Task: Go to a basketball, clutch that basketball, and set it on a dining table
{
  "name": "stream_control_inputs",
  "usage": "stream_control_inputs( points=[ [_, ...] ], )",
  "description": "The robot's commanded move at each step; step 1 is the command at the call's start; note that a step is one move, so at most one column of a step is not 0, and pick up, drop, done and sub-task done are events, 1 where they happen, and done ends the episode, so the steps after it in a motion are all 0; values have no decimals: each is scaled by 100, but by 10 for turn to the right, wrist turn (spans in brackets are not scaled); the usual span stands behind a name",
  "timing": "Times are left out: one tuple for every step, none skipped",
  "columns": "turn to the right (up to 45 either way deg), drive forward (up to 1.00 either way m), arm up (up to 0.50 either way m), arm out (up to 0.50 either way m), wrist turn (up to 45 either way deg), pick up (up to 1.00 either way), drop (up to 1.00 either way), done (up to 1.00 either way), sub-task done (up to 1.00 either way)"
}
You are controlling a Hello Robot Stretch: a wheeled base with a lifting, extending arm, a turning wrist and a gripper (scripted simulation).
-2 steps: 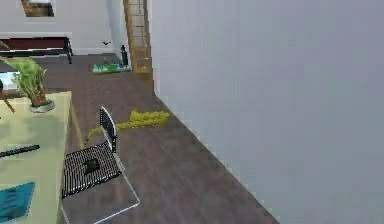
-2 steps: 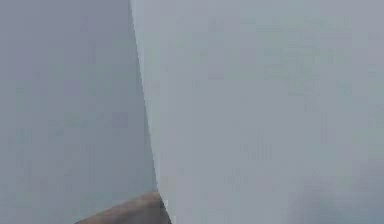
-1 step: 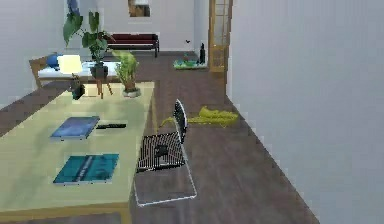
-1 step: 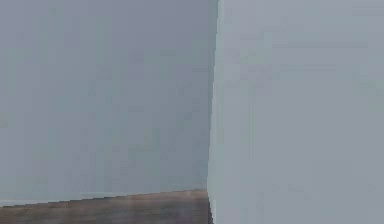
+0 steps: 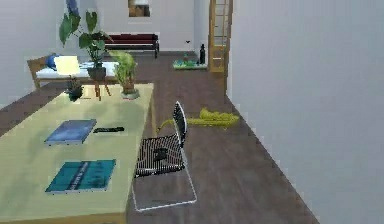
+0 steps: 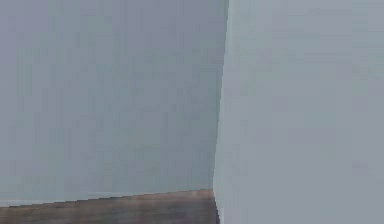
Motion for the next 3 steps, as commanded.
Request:
stream_control_inputs(
  points=[
    [270,0,0,0,0,0,0,0,0],
    [0,100,0,0,0,0,0,0,0],
    [0,35,0,0,0,0,0,0,0]
  ],
)
